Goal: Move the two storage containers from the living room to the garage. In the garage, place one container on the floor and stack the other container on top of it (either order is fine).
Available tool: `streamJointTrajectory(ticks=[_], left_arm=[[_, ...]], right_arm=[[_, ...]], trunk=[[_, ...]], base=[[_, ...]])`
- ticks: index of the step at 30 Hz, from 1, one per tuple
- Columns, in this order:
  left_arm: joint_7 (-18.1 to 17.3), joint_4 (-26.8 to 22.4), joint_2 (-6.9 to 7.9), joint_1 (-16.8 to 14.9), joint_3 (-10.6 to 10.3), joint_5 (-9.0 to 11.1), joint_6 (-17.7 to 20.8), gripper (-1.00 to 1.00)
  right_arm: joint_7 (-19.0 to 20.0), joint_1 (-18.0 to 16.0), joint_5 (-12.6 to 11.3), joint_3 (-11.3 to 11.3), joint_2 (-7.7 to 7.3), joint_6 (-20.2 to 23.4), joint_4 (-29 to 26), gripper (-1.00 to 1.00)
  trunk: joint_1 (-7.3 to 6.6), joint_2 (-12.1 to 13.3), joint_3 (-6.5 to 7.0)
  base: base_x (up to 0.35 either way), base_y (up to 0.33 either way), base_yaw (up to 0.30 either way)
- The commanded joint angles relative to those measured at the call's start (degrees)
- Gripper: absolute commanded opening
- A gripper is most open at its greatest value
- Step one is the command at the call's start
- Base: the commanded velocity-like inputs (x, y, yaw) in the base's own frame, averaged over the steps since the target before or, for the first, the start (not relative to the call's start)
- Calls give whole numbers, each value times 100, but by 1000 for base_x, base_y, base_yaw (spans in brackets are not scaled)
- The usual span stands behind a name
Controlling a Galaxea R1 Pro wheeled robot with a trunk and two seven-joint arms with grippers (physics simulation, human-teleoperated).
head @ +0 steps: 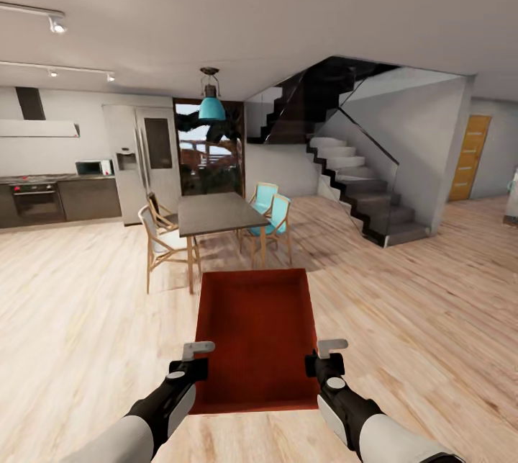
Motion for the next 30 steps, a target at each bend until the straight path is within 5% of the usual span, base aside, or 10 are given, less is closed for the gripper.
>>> streamJointTrajectory(ticks=[1,30], left_arm=[[221,-34,3,-2,104,-79,-9,-100],[221,-32,14,-2,104,-78,-9,-100]], right_arm=[[-153,-8,-455,-238,4,-41,22,-100],[-153,-10,-463,-247,-14,-32,22,-100]], trunk=[[2,-6,-8],[2,-6,-8]], base=[[156,0,-285],[244,0,-284]])
